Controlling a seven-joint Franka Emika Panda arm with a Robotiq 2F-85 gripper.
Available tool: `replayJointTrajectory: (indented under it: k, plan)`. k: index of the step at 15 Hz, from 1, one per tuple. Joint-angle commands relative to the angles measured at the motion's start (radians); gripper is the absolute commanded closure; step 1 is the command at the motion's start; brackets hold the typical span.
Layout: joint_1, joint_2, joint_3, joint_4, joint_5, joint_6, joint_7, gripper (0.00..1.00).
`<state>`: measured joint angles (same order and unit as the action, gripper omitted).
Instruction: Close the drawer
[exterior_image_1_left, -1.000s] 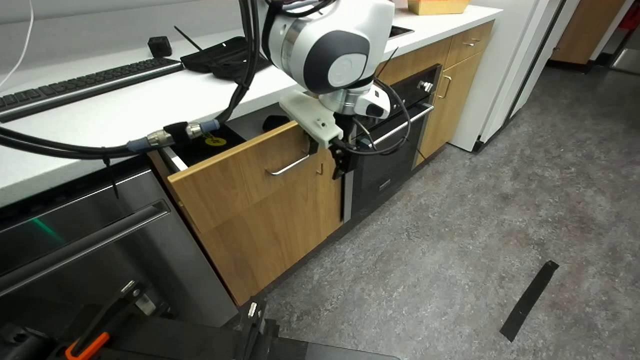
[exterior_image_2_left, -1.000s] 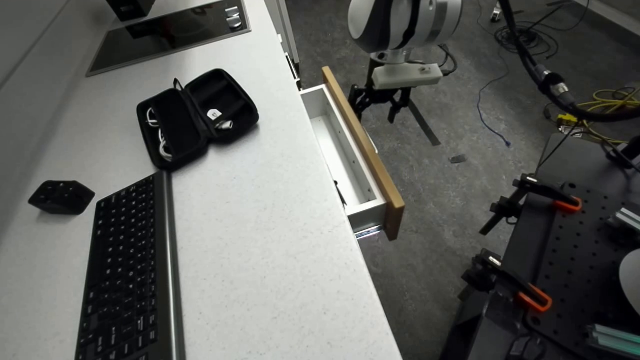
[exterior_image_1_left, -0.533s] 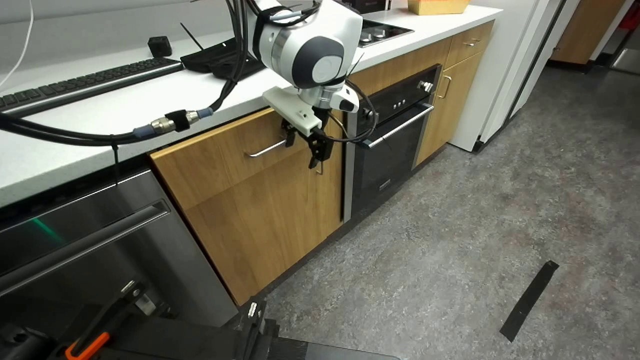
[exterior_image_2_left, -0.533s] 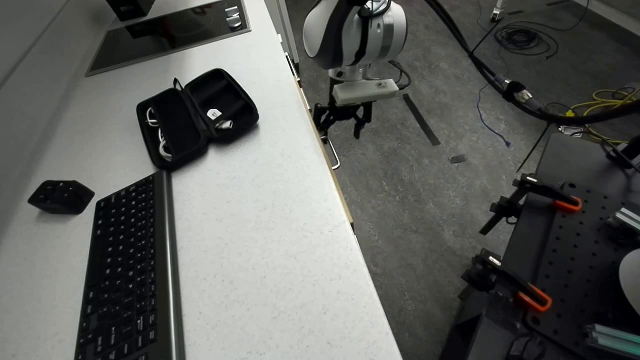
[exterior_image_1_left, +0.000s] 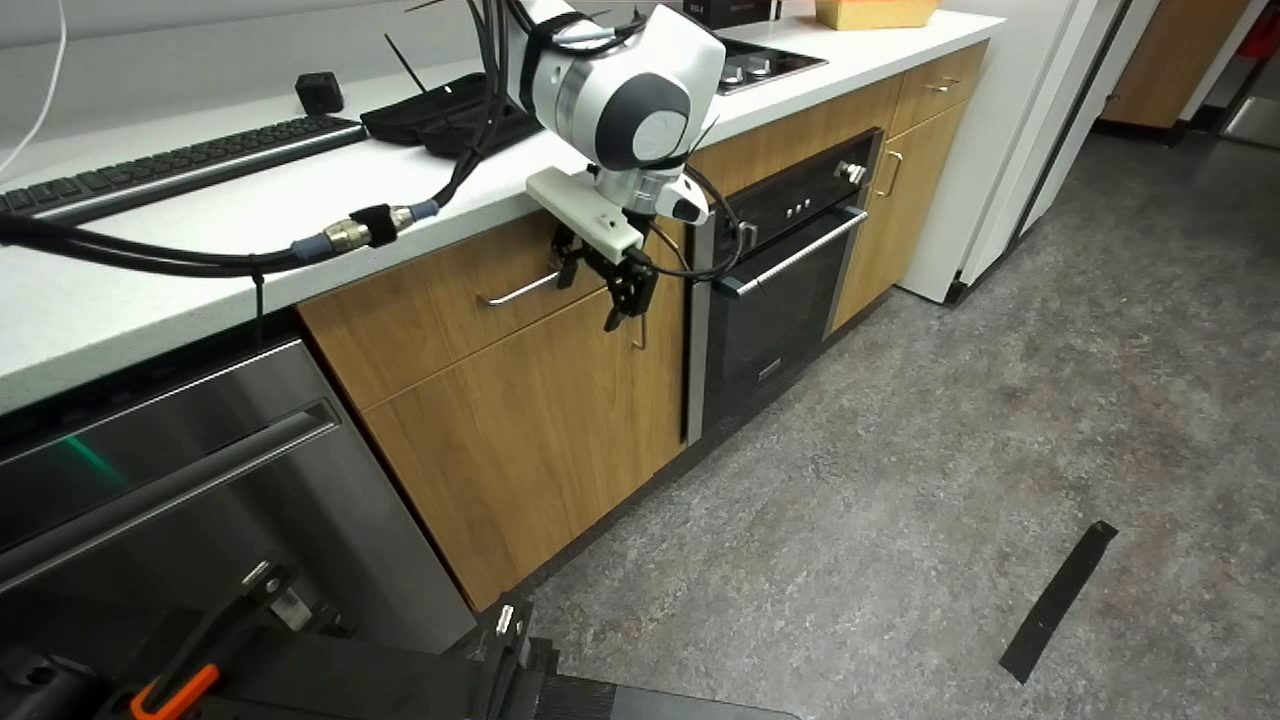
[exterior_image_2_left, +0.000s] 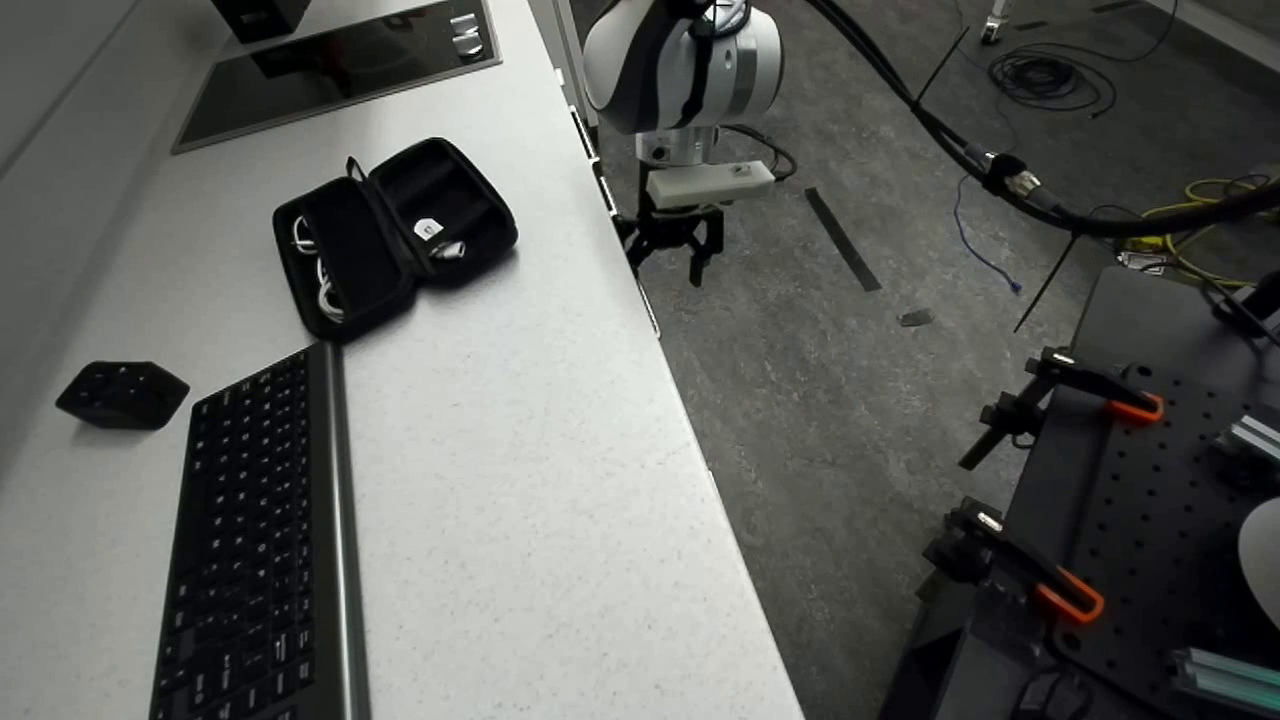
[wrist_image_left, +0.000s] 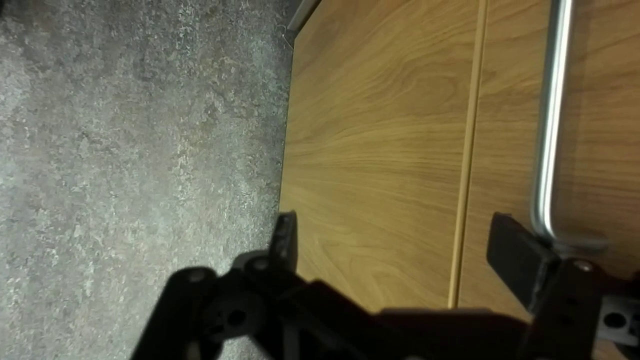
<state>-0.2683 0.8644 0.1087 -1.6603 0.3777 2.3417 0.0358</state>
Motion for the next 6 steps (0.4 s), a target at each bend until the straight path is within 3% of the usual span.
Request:
replayJointTrajectory:
  k: [1, 6]
  plan:
    - [0.016, 0.002, -0.019, 0.007, 0.017, -0.008, -0.015, 0.0]
    - [0.016, 0.003, -0.019, 0.008, 0.017, -0.008, -0.019, 0.0]
